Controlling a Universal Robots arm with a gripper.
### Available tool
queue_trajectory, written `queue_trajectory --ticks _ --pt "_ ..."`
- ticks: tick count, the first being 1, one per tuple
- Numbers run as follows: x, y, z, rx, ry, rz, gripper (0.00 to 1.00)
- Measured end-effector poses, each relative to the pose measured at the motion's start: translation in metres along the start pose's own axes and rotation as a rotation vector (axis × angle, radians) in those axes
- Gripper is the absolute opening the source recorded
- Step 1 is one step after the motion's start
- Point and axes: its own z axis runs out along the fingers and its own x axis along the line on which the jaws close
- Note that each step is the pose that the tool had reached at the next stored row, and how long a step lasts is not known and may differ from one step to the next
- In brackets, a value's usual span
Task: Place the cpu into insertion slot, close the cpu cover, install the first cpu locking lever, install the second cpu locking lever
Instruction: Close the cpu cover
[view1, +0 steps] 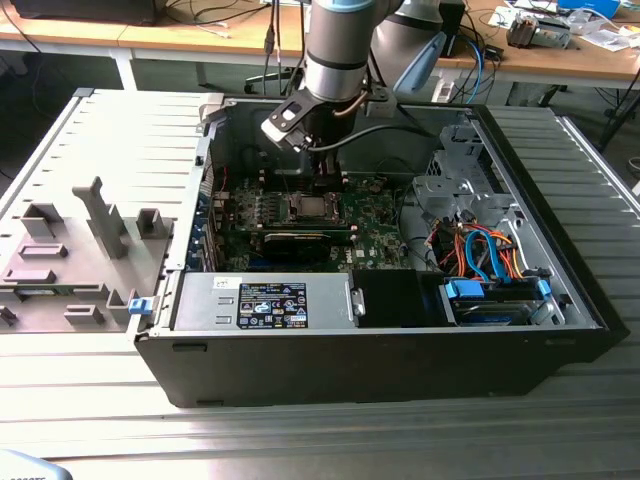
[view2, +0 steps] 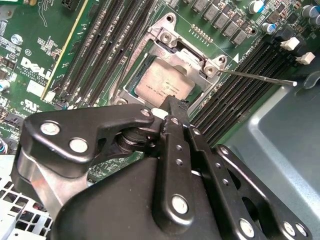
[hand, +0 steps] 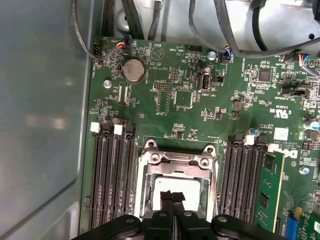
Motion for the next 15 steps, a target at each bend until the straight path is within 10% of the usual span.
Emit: queue_trajectory --ticks 15 --pt "0.0002 -0.0022 0.0027 -0.0001 0.0 0.0 0.11"
